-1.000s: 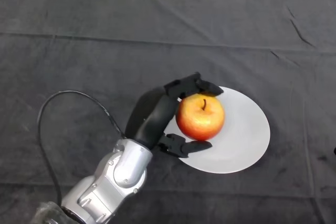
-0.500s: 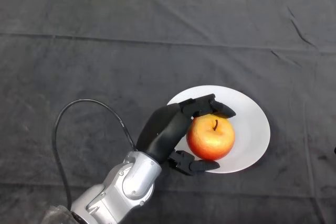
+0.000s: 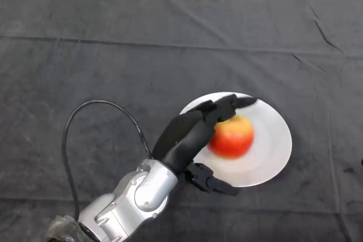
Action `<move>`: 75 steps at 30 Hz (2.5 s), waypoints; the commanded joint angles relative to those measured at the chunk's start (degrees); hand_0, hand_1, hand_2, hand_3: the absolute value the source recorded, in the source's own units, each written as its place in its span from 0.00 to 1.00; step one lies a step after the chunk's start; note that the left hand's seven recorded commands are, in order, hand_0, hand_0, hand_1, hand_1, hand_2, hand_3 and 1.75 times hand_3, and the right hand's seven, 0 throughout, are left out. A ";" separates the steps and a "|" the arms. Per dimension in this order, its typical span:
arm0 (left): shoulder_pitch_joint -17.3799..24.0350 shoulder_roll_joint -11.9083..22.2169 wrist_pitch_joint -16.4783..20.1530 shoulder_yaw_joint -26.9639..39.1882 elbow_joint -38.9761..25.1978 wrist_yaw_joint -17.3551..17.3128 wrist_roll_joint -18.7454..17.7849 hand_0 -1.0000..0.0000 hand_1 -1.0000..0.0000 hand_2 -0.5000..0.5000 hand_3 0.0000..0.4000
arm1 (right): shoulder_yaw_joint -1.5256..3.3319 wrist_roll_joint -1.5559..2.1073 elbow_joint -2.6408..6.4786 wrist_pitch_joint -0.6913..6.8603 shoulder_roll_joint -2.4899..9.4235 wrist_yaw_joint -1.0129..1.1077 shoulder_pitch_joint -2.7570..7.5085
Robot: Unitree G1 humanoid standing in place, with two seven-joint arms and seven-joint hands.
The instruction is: Move the apple to the plate
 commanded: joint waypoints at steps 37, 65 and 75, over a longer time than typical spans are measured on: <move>0.51 6.19 -3.72 16.01 -4.33 2.63 -5.49 1.00 1.00 0.50 0.00 | -0.33 1.60 5.22 5.37 4.39 0.11 5.60; 7.07 12.10 -9.82 33.95 -1.39 5.72 -8.70 1.00 1.00 0.50 0.00 | -0.23 1.70 5.16 5.42 4.40 0.11 5.62; 10.11 13.90 -10.12 40.28 -3.04 6.42 -10.17 1.00 1.00 0.50 0.00 | -0.19 1.74 5.14 5.43 4.41 0.12 5.62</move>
